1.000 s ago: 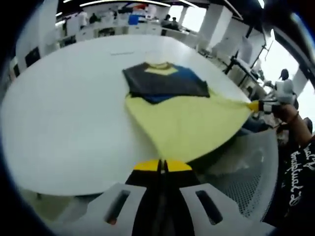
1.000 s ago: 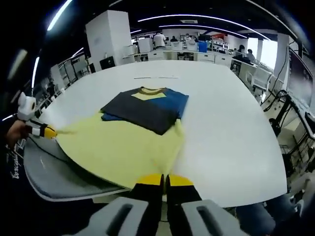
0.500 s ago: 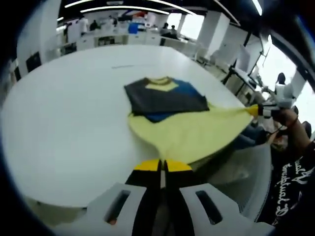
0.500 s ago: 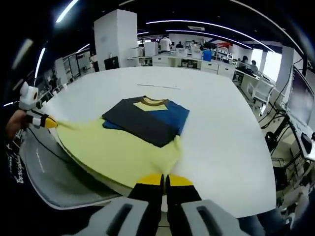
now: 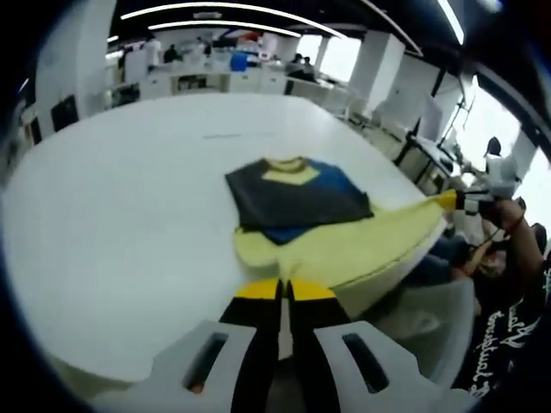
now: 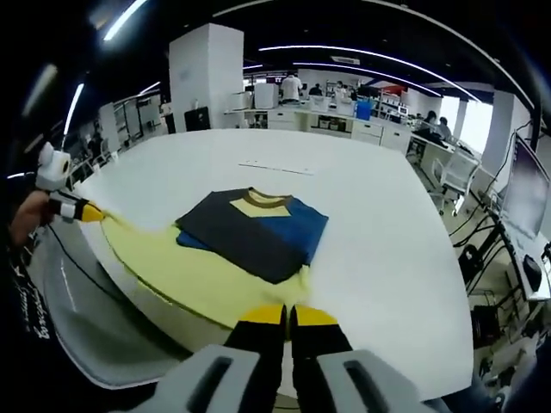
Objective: Fold the garment on the visible template until the final outline fits inside the template.
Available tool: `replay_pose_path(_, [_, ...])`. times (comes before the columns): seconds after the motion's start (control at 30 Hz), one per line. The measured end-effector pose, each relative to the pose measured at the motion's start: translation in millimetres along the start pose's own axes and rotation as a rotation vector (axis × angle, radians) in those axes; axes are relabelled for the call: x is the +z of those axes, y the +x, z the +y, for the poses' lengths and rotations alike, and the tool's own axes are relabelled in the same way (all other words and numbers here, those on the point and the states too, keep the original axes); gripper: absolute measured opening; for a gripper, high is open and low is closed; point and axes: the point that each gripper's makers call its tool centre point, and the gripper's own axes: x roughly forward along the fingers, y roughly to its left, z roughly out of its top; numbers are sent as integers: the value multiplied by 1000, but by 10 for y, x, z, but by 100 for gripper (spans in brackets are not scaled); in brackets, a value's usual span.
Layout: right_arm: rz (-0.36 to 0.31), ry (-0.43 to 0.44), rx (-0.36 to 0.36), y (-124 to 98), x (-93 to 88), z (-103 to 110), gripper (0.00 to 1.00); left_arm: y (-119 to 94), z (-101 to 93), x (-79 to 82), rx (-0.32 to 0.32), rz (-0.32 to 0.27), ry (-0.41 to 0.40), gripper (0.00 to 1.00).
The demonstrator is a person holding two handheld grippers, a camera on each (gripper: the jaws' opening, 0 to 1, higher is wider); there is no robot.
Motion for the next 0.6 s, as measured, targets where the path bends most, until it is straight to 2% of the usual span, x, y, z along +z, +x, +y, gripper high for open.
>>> replay_pose_path(0.37, [-41, -18, -2, 118, 307, -53, 0, 65, 33, 204, 14, -28, 0, 0])
replay_pose_path(0.6, [-49, -16, 2, 199, 417, -100, 0, 133, 80, 308, 19, -37, 14, 0])
